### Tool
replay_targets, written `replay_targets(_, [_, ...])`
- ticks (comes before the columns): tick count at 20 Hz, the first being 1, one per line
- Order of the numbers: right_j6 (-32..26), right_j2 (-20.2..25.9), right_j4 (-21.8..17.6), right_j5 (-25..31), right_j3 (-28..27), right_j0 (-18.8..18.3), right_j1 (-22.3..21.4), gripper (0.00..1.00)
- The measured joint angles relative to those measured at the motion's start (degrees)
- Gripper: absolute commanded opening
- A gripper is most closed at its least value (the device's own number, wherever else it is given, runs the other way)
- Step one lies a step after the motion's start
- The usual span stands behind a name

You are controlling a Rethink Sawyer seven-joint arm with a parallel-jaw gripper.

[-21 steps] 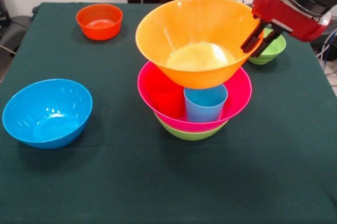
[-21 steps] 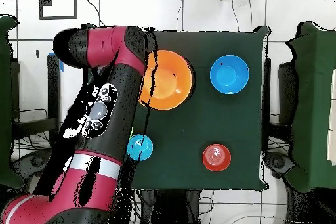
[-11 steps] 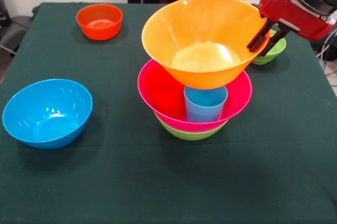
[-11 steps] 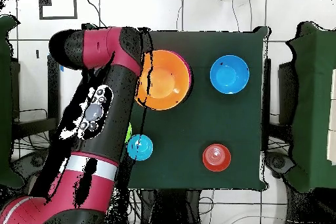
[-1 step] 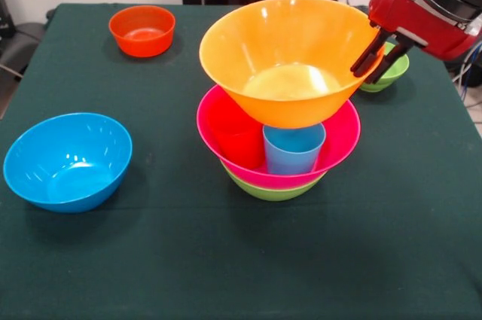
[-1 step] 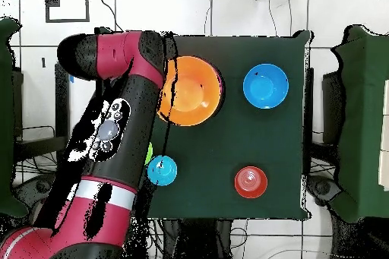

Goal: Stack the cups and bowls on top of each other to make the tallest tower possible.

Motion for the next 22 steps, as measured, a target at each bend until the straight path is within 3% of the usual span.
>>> replay_targets(16, [0.00, -1.57, -0.01, -0.51, -0.02, -0.01, 0.49, 0.00])
replay_targets(17, [0.00, -1.96, -0.11, -0.71, -0.03, -0.01, 0.57, 1.00])
replay_targets(22, [0.00, -2.54, -0.56, -1.54, -0.02, -0.01, 0.58, 1.00])
